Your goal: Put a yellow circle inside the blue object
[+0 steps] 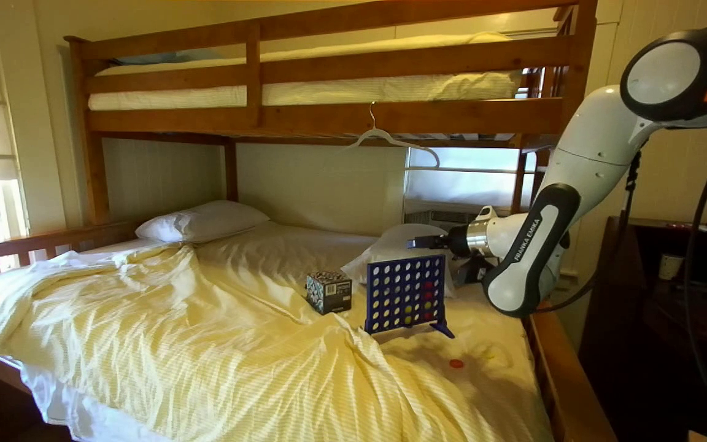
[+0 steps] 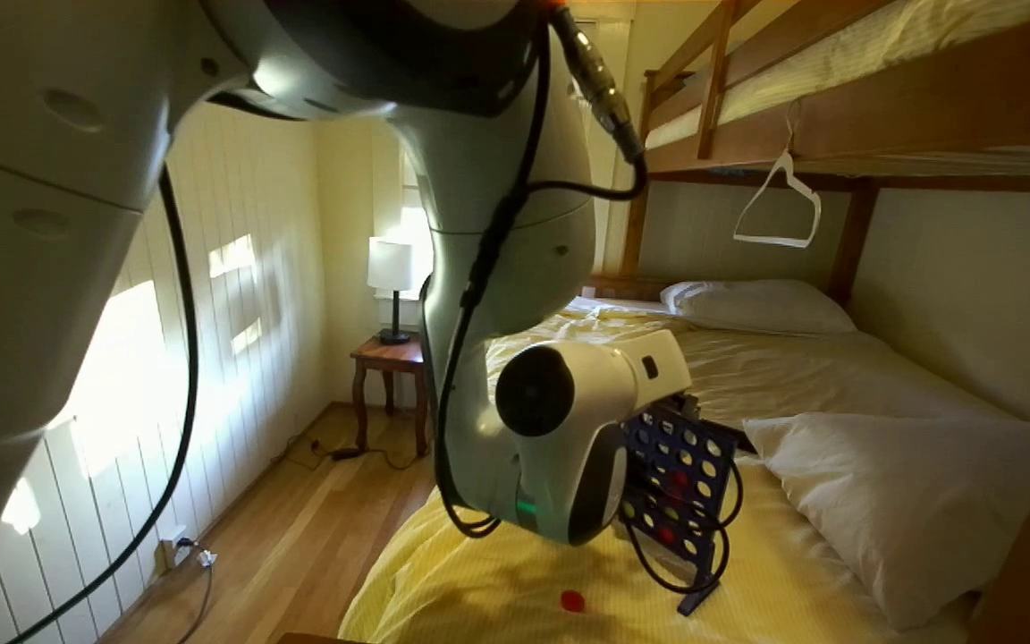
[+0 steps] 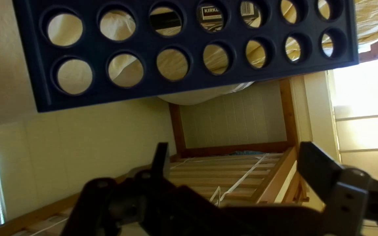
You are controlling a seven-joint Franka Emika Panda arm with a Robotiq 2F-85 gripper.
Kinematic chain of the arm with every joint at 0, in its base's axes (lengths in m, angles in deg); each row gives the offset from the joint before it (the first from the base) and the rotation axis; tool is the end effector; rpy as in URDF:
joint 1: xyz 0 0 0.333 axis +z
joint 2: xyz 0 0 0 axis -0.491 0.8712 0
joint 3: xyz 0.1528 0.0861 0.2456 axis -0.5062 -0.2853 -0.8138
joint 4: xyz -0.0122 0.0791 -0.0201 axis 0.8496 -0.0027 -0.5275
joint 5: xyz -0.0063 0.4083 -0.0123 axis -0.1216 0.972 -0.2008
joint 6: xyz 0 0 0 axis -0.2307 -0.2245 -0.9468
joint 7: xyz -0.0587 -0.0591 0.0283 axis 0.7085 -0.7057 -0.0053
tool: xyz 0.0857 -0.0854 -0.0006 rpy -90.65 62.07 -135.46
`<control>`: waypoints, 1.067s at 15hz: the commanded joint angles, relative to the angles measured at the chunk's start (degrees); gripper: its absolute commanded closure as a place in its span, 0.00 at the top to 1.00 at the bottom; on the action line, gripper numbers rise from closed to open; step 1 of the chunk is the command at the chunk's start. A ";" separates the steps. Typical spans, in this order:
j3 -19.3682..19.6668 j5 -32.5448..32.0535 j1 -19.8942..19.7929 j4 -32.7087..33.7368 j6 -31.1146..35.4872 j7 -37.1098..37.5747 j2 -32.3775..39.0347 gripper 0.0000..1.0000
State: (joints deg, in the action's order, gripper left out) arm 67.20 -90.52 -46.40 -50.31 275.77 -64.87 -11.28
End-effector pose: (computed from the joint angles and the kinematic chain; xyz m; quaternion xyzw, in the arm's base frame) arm 0.5229 -0.1298 0.2707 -0.7955 0.0878 -0.5987 0.0307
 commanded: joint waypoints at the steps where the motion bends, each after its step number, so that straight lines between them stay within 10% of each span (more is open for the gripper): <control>1: 0.13 -5.66 -2.37 -3.90 -2.96 5.21 -4.77 1.00; 16: -1.66 -18.99 -8.05 -6.65 -35.16 15.97 -14.73 1.00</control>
State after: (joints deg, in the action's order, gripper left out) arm 66.92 -105.40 -52.55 -55.44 244.90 -52.18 -23.07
